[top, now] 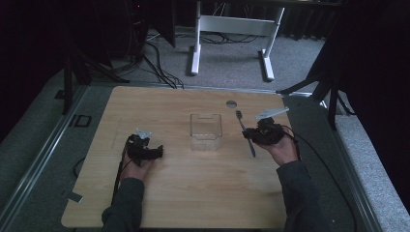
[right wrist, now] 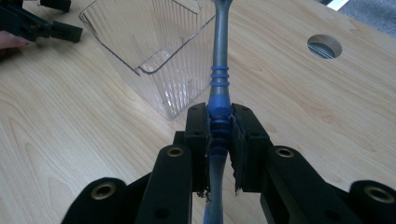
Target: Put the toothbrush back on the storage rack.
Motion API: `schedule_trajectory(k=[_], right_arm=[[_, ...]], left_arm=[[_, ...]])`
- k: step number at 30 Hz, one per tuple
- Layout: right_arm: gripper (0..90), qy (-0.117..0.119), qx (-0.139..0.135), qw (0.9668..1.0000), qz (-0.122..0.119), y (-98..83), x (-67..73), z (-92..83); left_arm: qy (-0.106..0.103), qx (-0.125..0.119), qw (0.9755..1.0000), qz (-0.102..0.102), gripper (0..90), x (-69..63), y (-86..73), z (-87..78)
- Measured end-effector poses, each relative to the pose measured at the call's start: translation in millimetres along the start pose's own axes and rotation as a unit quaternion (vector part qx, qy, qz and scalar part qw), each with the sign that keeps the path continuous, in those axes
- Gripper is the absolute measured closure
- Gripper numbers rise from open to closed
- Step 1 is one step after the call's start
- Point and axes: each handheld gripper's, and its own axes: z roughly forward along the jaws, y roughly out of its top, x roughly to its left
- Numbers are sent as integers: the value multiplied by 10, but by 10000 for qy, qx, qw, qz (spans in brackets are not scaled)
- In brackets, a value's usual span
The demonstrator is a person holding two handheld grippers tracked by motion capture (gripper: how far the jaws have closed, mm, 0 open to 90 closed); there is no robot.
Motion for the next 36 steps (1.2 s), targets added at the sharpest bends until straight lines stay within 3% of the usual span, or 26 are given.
schedule_trajectory(k=[24, 36], right_arm=[[780, 7, -505, 9985, 191, 93, 18, -50], [780, 1, -607, 9980, 199, 124, 28, -61]], left_arm=[[-2, 3, 10000, -2, 137, 0, 0, 0], [-4, 10, 10000, 5, 137, 1, 1, -1]])
